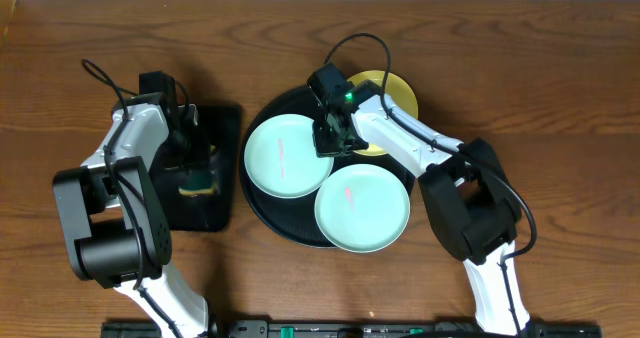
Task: Clean dirty plates on tray and stack at the side
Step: 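Grasp the green sponge with the left gripper and lift it, then carry the sponge with the left gripper onto the left mint plate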
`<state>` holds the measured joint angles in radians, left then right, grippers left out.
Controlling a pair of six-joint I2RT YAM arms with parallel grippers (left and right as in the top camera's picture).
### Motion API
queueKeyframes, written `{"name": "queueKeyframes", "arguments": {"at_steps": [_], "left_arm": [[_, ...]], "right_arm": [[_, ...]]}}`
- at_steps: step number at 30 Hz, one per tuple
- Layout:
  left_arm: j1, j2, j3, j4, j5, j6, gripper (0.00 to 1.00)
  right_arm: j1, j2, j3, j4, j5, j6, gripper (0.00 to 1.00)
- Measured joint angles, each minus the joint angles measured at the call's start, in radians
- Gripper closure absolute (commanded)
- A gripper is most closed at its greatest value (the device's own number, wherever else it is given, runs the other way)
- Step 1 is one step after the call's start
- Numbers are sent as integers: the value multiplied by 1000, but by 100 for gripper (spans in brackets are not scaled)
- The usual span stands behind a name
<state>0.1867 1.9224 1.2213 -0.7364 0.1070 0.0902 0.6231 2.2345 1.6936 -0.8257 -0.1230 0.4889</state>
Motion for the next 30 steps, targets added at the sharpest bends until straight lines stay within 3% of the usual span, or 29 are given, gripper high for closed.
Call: {"name": "queueKeyframes", "arguments": {"at_steps": [8,19,30], "left_arm": [[-1,-49,1,-36,5,-61,92],[-8,-344,18,-47,18,-105,93],[-58,-351,19,-32,-108,-144,93]], "right_arm": [[0,0,0,0,0,0,99],[0,0,0,0,4,0,99],[0,0,0,0,4,0,99]]}}
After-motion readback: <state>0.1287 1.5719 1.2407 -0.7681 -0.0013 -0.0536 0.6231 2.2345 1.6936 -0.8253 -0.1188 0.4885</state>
